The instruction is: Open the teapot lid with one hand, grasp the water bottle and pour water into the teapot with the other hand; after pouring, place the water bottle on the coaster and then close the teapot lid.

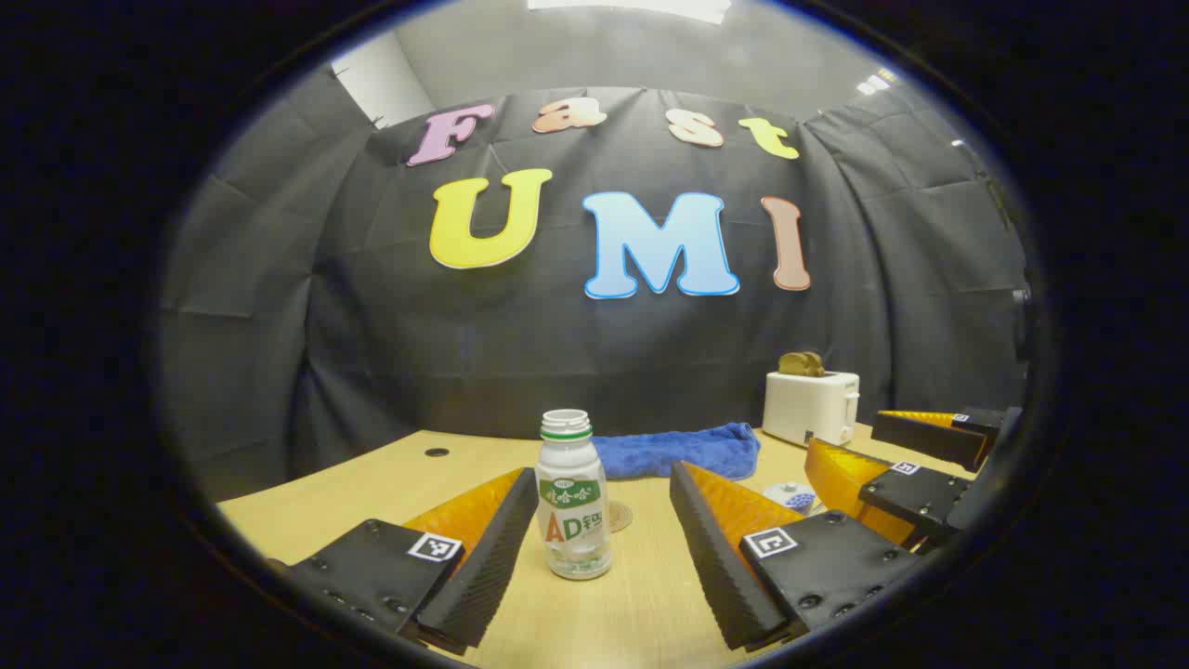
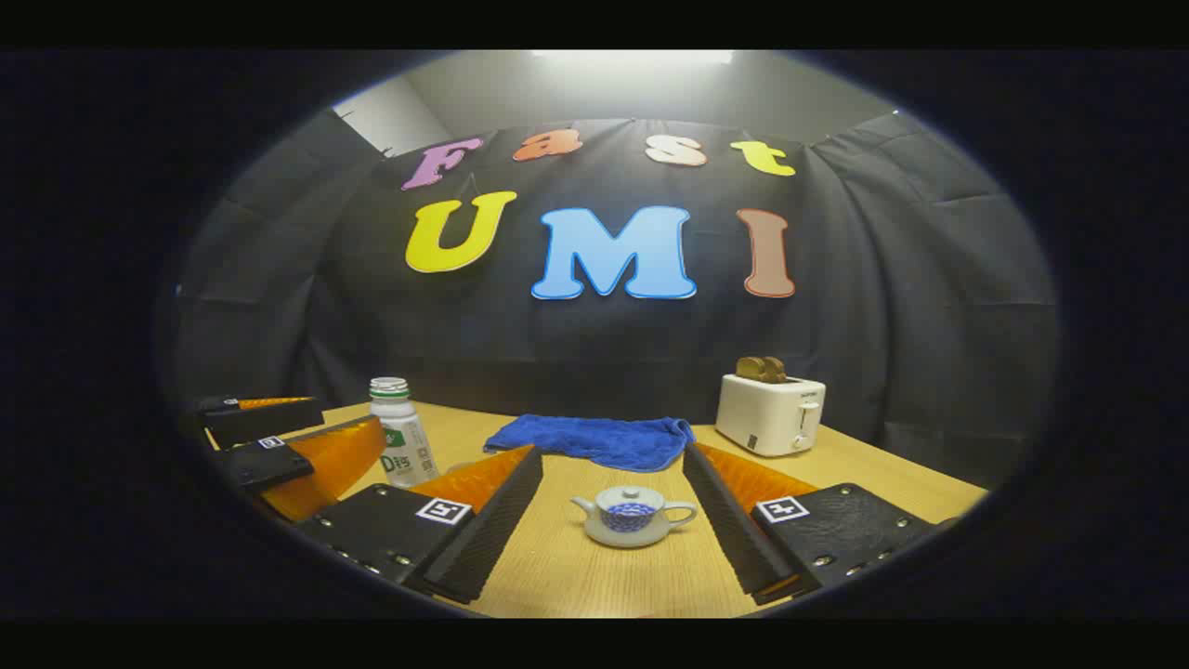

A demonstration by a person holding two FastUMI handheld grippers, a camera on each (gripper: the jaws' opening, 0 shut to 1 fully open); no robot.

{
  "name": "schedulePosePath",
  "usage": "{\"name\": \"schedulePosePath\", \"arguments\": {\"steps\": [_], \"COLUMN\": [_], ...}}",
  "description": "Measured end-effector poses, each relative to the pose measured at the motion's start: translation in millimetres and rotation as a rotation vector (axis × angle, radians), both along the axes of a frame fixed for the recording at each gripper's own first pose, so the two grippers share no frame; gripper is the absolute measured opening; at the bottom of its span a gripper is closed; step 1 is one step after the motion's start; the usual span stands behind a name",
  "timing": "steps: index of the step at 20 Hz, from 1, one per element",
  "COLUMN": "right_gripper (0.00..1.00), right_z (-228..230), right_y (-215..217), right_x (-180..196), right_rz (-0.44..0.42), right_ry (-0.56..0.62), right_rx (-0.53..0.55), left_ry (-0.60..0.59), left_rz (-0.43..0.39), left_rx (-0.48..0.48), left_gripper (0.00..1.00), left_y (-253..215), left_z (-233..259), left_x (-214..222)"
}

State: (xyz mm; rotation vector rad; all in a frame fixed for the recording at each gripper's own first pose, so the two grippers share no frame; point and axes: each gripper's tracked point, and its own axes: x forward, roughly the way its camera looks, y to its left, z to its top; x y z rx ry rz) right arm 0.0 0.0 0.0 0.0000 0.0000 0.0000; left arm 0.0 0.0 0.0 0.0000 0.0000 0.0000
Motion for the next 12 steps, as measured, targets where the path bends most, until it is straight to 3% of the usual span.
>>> {"name": "schedulePosePath", "arguments": {"steps": [1, 2, 3, 5, 6, 10, 12], "right_gripper": [0.95, 0.96, 0.96, 0.96, 0.96, 0.96, 0.96], "right_z": [0.2, -1.2, -1.4, -1.3, -3.1, -13.7, -16.7], "right_y": [-1.2, -3.9, -6.2, -10.9, -11.6, -10.7, -11.4], "right_x": [2.8, 6.0, 7.9, 11.0, 12.5, 17.7, 18.6], "right_rz": [0.001, -0.004, -0.007, -0.015, -0.018, -0.017, -0.020], "right_ry": [0.004, 0.006, 0.007, 0.005, 0.007, 0.038, 0.050], "right_rx": [0.006, 0.014, 0.022, 0.033, 0.037, 0.032, 0.027], "left_ry": [0.006, 0.014, 0.018, 0.015, 0.011, 0.015, 0.021], "left_rz": [0.001, -0.003, -0.005, -0.008, -0.009, -0.006, -0.005], "left_rx": [-0.005, -0.014, -0.022, -0.036, -0.036, -0.015, -0.003], "left_gripper": [0.89, 1.00, 0.95, 0.95, 1.00, 0.95, 1.00], "left_y": [1.9, 1.5, 1.5, 2.3, 2.7, 1.8, 0.8], "left_z": [-2.7, -3.9, -6.6, -6.8, -7.2, -11.0, -14.1], "left_x": [0.6, 1.7, 2.3, 2.4, 3.4, 6.5, 8.2]}}
